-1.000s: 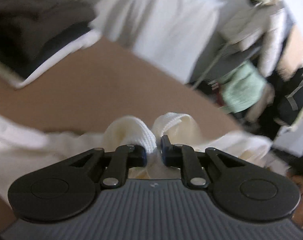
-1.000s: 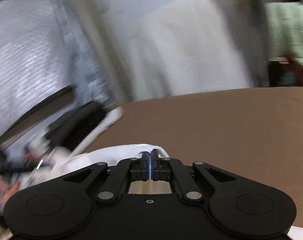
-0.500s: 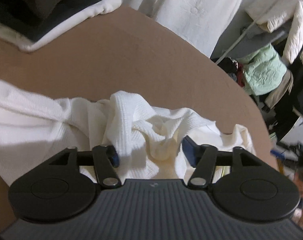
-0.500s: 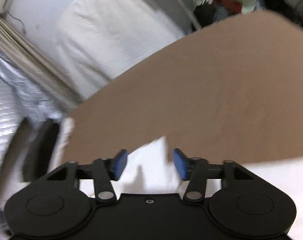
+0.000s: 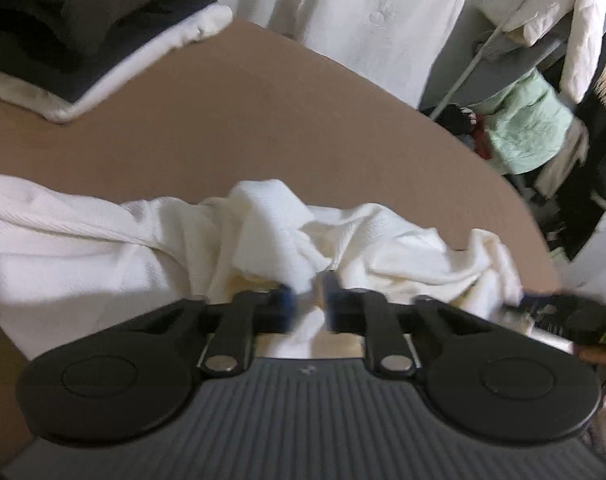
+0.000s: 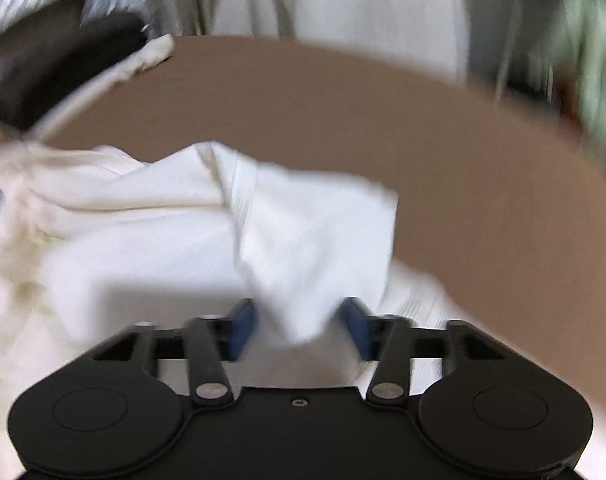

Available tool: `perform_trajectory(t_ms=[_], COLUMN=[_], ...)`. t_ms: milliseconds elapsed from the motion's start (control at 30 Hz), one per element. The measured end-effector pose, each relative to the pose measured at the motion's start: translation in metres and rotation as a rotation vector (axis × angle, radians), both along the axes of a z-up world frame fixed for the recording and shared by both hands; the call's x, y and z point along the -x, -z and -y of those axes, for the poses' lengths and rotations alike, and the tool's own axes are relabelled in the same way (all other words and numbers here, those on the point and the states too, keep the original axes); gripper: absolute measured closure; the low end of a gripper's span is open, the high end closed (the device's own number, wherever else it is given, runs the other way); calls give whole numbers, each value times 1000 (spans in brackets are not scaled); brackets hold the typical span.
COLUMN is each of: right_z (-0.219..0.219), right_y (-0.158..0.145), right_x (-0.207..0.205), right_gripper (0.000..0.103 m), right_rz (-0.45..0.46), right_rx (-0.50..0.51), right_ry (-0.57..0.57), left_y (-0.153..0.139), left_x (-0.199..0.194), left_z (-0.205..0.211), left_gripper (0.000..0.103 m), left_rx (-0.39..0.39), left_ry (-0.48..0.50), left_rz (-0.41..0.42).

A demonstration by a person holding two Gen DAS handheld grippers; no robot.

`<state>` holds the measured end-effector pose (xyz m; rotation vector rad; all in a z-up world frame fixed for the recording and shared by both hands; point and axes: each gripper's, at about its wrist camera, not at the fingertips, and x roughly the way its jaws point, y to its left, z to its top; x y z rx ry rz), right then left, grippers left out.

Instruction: Fold clothes

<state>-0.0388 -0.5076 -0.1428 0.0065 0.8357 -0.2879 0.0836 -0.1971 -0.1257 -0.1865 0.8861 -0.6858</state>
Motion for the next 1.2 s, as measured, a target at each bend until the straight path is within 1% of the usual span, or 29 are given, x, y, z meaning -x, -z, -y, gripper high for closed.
perform_trajectory(t_ms=[33, 100, 133, 167, 200, 233, 267, 300, 367, 400, 433, 467, 500, 567, 633, 700, 733, 767, 800, 833, 867, 900, 967, 1033, 1067, 1133, 1167, 1200], right_z=[-3, 11, 21, 31, 41, 49, 58, 66, 82, 90, 98, 102, 103, 104, 104, 103, 102, 101, 100, 100, 99, 98, 98, 98, 101, 101, 99, 99], right_y=[-5, -23, -29, -34, -39, -36, -33, -30, -24, -21, -18, -20, -19, -18, -13, -10, -9, -9, -8, -8, -8, -9, -11, -21, -27, -37, -41, -43], right_x=[-2, 7, 15, 23, 31, 35, 39, 43, 52, 56, 60, 64, 62, 58, 61, 65, 68, 70, 72, 73, 73, 72, 70, 76, 79, 91, 99, 102], right_gripper=[100, 100, 100, 100, 100, 100, 100, 100, 100, 100, 99, 99, 99, 98, 95, 90, 90, 90, 90, 91, 96, 97, 98, 99, 99, 99, 99, 99], right_rz=[27, 147, 172, 194, 217, 209, 200, 190, 170, 160, 149, 180, 187, 197, 176, 164, 165, 166, 166, 171, 177, 187, 208, 258, 289, 354, 384, 389], right_rx=[71, 104, 86, 66, 46, 11, -26, -62, -135, -172, -208, -248, -256, -269, -309, -338, -345, -352, -359, -353, -345, -329, -296, -276, -280, -298, -300, -301], right_ry=[22, 149, 202, 254, 306, 349, 391, 434, 518, 560, 602, 624, 625, 623, 619, 614, 611, 608, 605, 597, 588, 580, 565, 567, 569, 574, 584, 585], left_y=[-3, -11, -15, -16, -16, -15, -14, -14, -14, -13, -12, -11, -10, -7, -3, 4, 7, 10, 13, 14, 13, 8, -10, -37, -50, -67, -70, -69], left_x=[0, -1, -2, -3, -5, -5, -5, -1, 9, 13, 18, 22, 26, 29, 29, 28, 27, 27, 27, 29, 32, 37, 48, 53, 52, 46, 42, 38], left_z=[-2, -11, -16, -21, -23, -20, -16, -10, -1, -2, -3, -3, -4, -8, -8, -4, -1, 3, 7, 12, 16, 18, 14, 1, -8, -27, -35, -40], left_gripper=[91, 91, 89, 86, 79, 73, 72, 71, 63, 53, 45, 44, 42, 38, 36, 36, 36, 38, 49, 94, 100, 101, 101, 101, 101, 102, 102, 102], left_rx=[-7, -23, -26, -4, 19, 16, 6, -27, -82, -89, -97, -104, -106, -86, -67, -72, -76, -78, -85, -96, -119, -137, -116, -61, -15, 78, 111, 130], left_ry=[-23, -100, -139, -152, -132, -105, -79, -54, -8, 8, 25, 41, 57, 77, 100, 108, 112, 123, 138, 151, 153, 138, 110, 58, 23, -36, -54, -62], left_rz=[22, 70, 88, 86, 67, 46, 34, 46, 69, 63, 57, 51, 41, -2, -41, -48, -48, -43, -40, -34, -18, 15, 118, 222, 252, 256, 242, 217])
